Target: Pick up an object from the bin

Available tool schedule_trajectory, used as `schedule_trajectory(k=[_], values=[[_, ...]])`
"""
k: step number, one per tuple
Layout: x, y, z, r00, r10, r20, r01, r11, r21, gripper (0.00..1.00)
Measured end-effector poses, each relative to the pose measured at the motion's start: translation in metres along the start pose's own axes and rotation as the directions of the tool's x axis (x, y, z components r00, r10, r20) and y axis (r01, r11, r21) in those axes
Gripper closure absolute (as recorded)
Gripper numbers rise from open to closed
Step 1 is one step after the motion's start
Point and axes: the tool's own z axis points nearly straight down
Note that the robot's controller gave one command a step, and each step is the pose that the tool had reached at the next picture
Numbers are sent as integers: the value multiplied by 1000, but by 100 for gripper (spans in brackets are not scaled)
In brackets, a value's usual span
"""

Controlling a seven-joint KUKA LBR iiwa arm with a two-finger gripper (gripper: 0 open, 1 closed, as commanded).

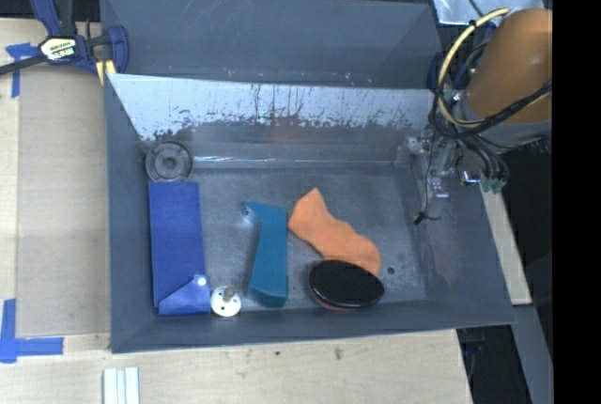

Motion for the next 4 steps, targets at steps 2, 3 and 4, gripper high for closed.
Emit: schedule_trajectory(k=[2,3,4], values=[[-13,52,42,999,-52,13,52,999,4,0],[9,75,66,990,-142,3,142,990,-5,0],[19,62,73,988,-154,5,154,988,5,0]])
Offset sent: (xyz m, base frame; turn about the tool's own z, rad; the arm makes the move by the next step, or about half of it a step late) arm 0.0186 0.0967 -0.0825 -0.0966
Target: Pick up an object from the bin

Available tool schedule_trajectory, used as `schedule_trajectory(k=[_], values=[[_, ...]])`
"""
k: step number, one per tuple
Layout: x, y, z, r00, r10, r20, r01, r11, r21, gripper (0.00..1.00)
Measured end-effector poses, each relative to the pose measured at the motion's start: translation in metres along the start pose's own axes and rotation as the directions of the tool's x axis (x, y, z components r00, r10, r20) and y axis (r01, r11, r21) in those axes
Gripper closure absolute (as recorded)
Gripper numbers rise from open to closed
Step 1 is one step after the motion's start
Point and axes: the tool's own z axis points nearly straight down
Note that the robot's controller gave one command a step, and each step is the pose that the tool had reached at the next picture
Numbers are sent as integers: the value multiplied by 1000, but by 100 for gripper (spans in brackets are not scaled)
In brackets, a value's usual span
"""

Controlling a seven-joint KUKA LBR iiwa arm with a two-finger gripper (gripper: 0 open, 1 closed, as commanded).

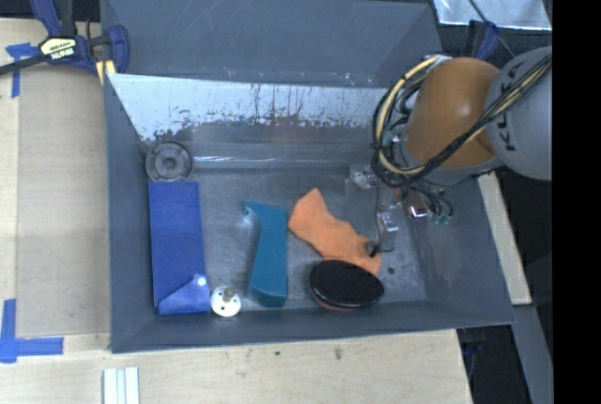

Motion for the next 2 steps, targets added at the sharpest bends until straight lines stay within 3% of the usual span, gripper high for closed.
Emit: schedule_trajectory(k=[1,2], values=[[35,54,9,995,-98,6,98,995,-1,0],[61,29,11,982,-189,0,189,982,-3,100]])
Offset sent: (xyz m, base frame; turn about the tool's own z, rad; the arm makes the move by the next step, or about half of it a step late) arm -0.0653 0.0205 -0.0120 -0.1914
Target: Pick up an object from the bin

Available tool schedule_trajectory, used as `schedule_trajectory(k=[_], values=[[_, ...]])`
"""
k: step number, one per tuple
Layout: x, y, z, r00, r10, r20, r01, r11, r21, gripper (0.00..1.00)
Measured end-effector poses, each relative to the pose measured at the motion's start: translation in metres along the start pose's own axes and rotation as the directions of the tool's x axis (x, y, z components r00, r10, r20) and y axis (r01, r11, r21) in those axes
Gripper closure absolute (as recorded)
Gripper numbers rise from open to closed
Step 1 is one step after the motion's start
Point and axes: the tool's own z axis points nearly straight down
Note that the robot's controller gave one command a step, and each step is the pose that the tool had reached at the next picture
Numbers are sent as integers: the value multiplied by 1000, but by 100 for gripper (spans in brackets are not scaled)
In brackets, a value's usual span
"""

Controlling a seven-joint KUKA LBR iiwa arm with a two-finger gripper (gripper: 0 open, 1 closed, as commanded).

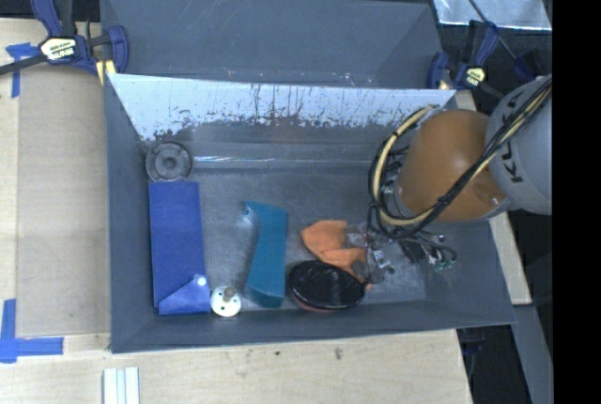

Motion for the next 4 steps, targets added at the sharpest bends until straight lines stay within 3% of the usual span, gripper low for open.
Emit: schedule_trajectory(k=[1,2,3,4], values=[[0,0,0,1000,0,0,0,1000,0,100],[-6,-15,0,1000,-16,2,16,1000,-1,100],[5,-21,-47,1000,-3,-5,3,1000,-4,100],[-15,17,-116,1000,5,-1,-5,1000,-1,100]])
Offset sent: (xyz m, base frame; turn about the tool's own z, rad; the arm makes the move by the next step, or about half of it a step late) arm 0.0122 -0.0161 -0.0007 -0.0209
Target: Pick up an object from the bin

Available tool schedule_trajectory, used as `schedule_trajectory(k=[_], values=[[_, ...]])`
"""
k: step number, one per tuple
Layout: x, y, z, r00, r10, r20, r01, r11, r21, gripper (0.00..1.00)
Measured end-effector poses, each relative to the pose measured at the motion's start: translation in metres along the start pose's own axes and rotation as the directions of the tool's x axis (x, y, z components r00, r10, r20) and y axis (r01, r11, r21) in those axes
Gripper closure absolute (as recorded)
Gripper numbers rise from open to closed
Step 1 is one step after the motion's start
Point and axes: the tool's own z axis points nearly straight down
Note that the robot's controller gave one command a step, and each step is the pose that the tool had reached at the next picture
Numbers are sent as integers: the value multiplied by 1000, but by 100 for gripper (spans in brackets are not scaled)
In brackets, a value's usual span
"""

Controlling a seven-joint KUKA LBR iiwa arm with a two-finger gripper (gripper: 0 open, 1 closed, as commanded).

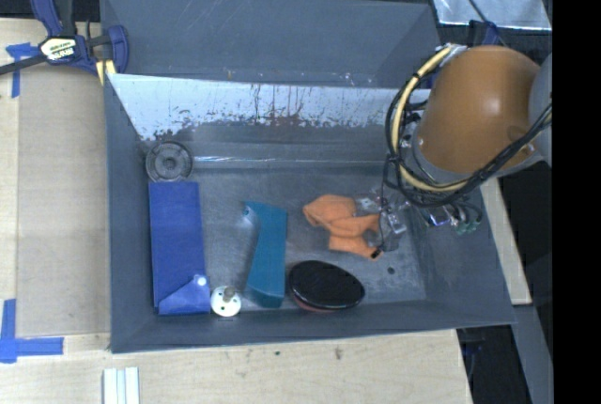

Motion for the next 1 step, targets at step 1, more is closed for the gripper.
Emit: schedule_trajectory(k=[1], values=[[-8,25,-33,1000,-18,11,18,1000,0,100]])
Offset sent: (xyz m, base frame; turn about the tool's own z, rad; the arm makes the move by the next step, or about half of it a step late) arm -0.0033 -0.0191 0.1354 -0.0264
